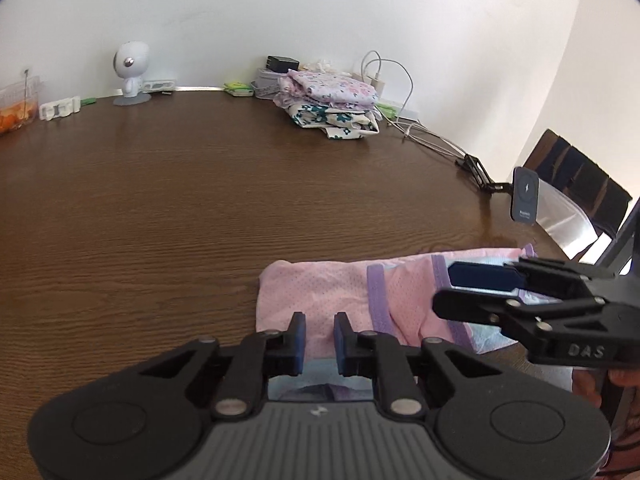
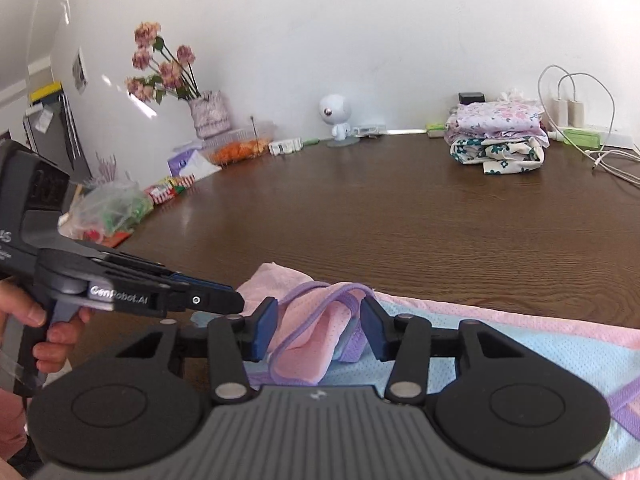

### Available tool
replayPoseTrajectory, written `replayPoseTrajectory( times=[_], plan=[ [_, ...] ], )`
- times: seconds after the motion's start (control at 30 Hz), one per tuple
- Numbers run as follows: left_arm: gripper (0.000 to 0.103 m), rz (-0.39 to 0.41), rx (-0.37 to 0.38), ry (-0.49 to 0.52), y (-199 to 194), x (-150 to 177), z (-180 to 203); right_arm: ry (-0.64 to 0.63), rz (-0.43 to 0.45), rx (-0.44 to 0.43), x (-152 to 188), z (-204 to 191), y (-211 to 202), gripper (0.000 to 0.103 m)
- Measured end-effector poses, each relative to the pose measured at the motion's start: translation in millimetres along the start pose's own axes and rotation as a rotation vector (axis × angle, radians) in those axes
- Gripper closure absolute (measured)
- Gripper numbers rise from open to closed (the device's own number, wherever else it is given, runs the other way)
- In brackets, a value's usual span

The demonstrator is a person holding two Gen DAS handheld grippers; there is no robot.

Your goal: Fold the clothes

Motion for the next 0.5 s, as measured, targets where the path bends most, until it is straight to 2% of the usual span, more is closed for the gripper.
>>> replayPoseTrajectory(
  times=[0.03, 0.1, 0.23, 0.3, 0.33, 0.4, 0.43, 0.47, 0.5],
  plan=[
    [0.089, -0.001, -0.005, 0.016, 3, 3, 3, -0.016, -0.011, -0.001, -3, -3, 4, 0.065],
    [0.089, -0.004, -0.001, 0.024, 8, 7, 7, -0.006, -0.043, -0.003, -6, 1, 16, 0.090],
    [0.088, 0.005, -0.004, 0.028, 16, 12, 13, 0.030, -0.055, 0.017, -18, 20, 29, 0.095],
    [0.084, 0.013, -0.002, 0.031, 16, 13, 15, 0.045, -0.079, 0.014, -15, 26, 33, 0.095],
    [0.078, 0.016, 0.010, 0.026, 15, 13, 16, 0.051, -0.095, 0.012, -12, 28, 34, 0.094],
    [0.068, 0.036, 0.041, 0.015, 8, 9, 16, 0.076, -0.093, -0.006, -10, 31, 29, 0.088],
    [0.063, 0.054, 0.053, 0.009, 3, 6, 14, 0.094, -0.084, -0.017, -10, 33, 24, 0.083],
    [0.061, 0.077, 0.063, 0.002, -2, 1, 11, 0.114, -0.062, -0.022, -12, 35, 16, 0.068],
    [0.061, 0.095, 0.059, -0.003, -6, -4, 7, 0.125, -0.034, -0.019, -15, 37, 8, 0.061]
  ],
)
Point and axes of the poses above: each gripper's, at about its wrist camera, not at the fingertips, and y roughly the way its jaws point, z to its right, x to its underside, the point moved 9 cm from there along y, roughly the way its jaws point, and after that the axes turned 6 degrees about -z, right-handed, at the moved point
